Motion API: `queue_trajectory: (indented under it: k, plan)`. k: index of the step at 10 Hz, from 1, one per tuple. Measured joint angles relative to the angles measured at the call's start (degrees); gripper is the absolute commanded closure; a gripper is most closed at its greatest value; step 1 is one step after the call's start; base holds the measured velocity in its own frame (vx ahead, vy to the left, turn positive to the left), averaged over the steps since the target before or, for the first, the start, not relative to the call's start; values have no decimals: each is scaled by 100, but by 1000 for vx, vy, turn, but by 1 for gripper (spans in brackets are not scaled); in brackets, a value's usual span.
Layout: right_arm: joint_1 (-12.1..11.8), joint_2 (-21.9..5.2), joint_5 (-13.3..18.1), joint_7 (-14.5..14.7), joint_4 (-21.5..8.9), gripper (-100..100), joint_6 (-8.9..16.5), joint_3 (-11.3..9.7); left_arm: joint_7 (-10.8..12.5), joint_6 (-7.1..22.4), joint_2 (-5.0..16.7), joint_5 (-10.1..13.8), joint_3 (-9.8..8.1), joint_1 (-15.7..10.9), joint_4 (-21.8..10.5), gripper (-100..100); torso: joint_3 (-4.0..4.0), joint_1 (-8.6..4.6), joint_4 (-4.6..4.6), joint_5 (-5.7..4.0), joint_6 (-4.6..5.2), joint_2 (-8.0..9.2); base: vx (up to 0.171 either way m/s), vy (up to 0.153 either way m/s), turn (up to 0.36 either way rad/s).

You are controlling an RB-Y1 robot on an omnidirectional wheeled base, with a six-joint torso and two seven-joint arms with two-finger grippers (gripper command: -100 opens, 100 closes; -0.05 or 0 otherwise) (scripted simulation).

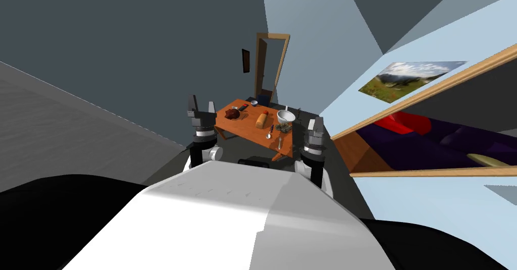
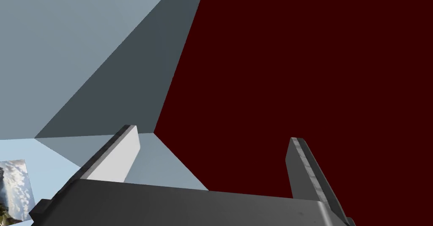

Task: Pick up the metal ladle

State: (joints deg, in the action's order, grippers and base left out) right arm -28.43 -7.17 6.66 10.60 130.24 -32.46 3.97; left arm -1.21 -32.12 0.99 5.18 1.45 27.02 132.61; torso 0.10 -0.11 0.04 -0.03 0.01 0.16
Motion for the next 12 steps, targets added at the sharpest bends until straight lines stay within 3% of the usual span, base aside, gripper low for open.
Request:
queue_trajectory:
  k: [12]
  plan:
    - [-521,-825,2020,999,-817,-100,187,795,0,0,0,0,0,0,0,0,-4,-2,-1,0,-3,-7,-34,-17,223]
